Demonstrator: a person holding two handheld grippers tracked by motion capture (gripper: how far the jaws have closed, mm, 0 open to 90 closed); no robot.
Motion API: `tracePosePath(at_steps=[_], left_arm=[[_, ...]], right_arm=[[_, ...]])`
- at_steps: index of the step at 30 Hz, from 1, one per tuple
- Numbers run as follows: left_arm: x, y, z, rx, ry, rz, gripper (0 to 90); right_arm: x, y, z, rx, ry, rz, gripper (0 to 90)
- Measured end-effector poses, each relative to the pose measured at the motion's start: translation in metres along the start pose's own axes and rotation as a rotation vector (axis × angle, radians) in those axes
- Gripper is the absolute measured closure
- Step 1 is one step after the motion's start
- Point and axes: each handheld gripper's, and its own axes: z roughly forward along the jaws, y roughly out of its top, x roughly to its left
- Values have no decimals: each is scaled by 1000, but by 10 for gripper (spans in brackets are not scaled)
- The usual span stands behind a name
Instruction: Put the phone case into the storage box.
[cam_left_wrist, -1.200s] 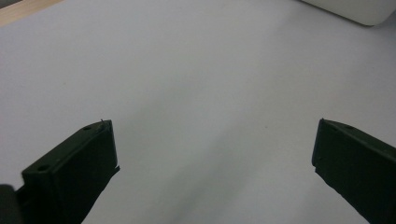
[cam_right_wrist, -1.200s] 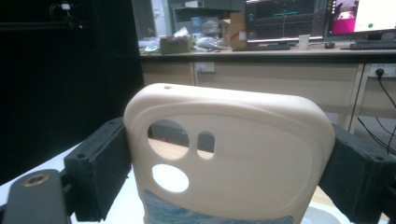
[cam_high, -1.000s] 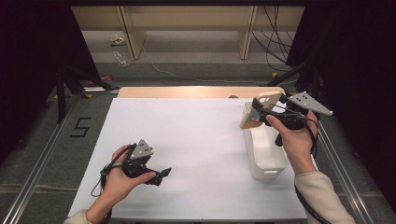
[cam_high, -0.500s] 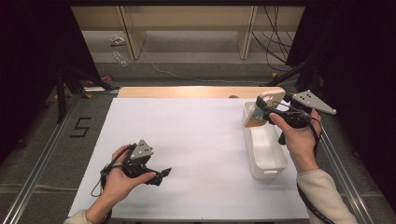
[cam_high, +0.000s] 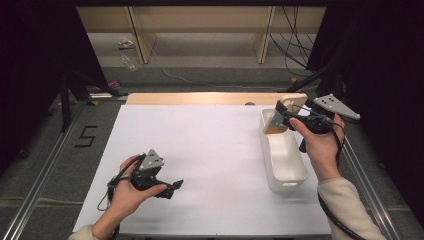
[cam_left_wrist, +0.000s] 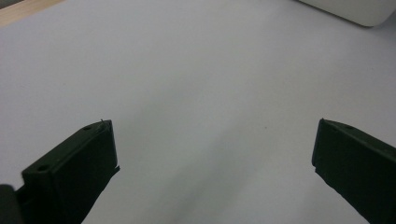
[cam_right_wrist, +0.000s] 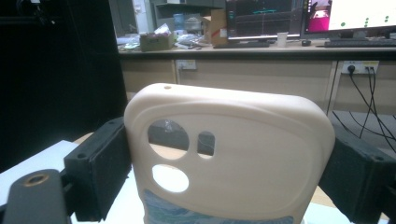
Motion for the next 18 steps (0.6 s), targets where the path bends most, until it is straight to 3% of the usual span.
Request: tracePosePath(at_steps=[18], left_arm=[[0,0,0,-2,0,-3,0]], right_arm=[[-10,0,9,23,-34,3,127]])
